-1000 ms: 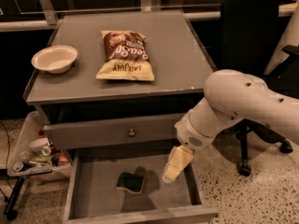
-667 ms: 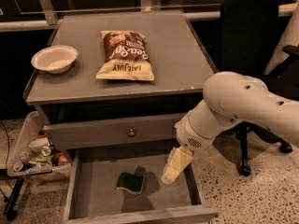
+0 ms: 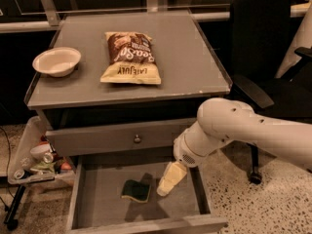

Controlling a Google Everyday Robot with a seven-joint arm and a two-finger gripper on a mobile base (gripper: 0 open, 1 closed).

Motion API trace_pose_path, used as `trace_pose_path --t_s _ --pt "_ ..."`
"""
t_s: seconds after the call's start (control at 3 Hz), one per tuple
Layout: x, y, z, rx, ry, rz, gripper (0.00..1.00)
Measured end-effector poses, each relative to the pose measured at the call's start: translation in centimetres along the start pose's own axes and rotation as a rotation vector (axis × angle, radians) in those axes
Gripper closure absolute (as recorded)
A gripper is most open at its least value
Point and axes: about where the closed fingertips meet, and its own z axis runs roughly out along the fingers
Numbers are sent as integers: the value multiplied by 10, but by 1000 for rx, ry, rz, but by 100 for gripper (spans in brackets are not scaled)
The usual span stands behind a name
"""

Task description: Pick sponge from middle drawer and place on counter

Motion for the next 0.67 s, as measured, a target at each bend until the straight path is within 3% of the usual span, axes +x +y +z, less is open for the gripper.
trace_pose_path --t_s 0.33,0.67 --pt "0 -7 39 -44 -27 61 0" --pt "2 -7 44 -52 -27 66 0"
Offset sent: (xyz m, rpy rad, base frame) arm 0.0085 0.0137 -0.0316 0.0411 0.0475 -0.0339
